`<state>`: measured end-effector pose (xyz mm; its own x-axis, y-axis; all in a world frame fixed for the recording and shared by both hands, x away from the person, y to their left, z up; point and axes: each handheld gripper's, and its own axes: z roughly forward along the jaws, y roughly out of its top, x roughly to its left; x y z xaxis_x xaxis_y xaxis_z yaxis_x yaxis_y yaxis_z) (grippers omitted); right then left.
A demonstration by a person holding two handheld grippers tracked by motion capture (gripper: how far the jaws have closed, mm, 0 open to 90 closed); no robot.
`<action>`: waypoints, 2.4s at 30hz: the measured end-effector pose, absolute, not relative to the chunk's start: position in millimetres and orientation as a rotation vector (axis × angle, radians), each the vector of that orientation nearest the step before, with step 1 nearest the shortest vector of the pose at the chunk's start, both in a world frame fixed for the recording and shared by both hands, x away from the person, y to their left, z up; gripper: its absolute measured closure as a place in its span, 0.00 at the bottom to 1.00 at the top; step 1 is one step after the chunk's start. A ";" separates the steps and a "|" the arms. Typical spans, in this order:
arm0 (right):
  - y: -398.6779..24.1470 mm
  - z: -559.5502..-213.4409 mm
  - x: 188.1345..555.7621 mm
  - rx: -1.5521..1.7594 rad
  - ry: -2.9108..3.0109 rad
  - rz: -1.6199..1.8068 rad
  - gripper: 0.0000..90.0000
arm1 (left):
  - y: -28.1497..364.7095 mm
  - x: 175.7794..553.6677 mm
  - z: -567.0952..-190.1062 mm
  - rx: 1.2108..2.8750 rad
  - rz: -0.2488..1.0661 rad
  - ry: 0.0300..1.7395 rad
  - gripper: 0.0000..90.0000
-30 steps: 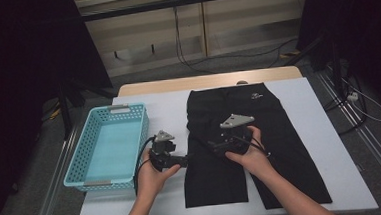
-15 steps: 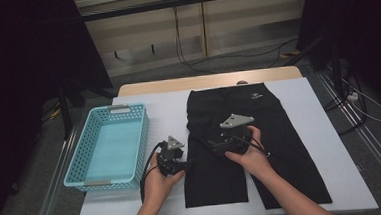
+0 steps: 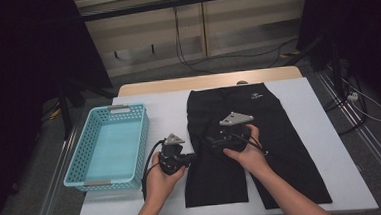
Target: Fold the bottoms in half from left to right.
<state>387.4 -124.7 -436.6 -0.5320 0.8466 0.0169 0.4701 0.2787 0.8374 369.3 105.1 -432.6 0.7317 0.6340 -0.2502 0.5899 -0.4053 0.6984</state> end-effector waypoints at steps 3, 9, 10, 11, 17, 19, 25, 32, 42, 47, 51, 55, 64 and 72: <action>-124.2 -434.3 391.9 1.195 2.114 1.175 0.19 | 103.6 368.1 -429.3 2.094 0.063 0.904 0.98; -116.6 -434.6 399.8 1.206 2.112 1.205 0.19 | 102.7 368.2 -428.3 2.074 0.054 0.890 0.98; -114.8 -435.5 401.5 1.206 2.116 1.201 0.19 | 102.8 368.1 -427.9 2.066 0.056 0.888 0.98; -112.9 -436.2 403.2 1.210 2.118 1.202 0.19 | 103.1 368.0 -427.0 2.068 0.048 0.882 0.98; -99.2 -439.9 411.5 1.229 2.149 1.215 0.26 | 99.3 366.3 -428.3 2.057 0.035 0.863 0.98; -94.4 -443.0 414.6 1.233 2.170 1.210 0.28 | 99.1 366.1 -427.7 2.053 0.031 0.858 0.98; -85.0 -450.4 426.9 1.246 2.222 1.193 0.50 | 100.3 366.6 -427.7 2.048 0.035 0.861 0.98; -92.6 -449.1 425.8 1.210 2.293 1.188 0.98 | 98.3 365.2 -424.6 2.036 0.034 0.841 0.98; -137.9 -431.1 396.6 1.189 2.284 1.115 0.99 | 88.2 365.6 -428.4 2.029 0.000 0.826 0.98; -138.4 -438.5 396.4 1.113 2.289 1.073 0.76 | 86.0 365.4 -429.5 2.041 -0.008 0.821 0.98; -125.2 -439.2 409.2 1.128 2.254 1.109 0.61 | 86.8 364.9 -428.5 2.030 -0.009 0.820 0.98; -108.5 -437.9 425.2 1.117 2.253 1.108 0.46 | 90.1 366.9 -430.5 2.030 -0.018 0.833 0.98; -81.7 -448.1 450.8 1.107 2.286 1.065 0.43 | 93.6 365.0 -431.5 2.003 -0.037 0.852 0.98; -80.5 -465.6 461.7 1.154 2.255 1.003 0.55 | 90.6 362.9 -431.5 1.996 -0.035 0.851 0.98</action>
<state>461.7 -80.5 -465.6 -0.5706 0.8204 -0.0369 0.5220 0.3971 0.7549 362.9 90.6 -431.5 0.7589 0.5509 -0.3473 0.5777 -0.3232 0.7495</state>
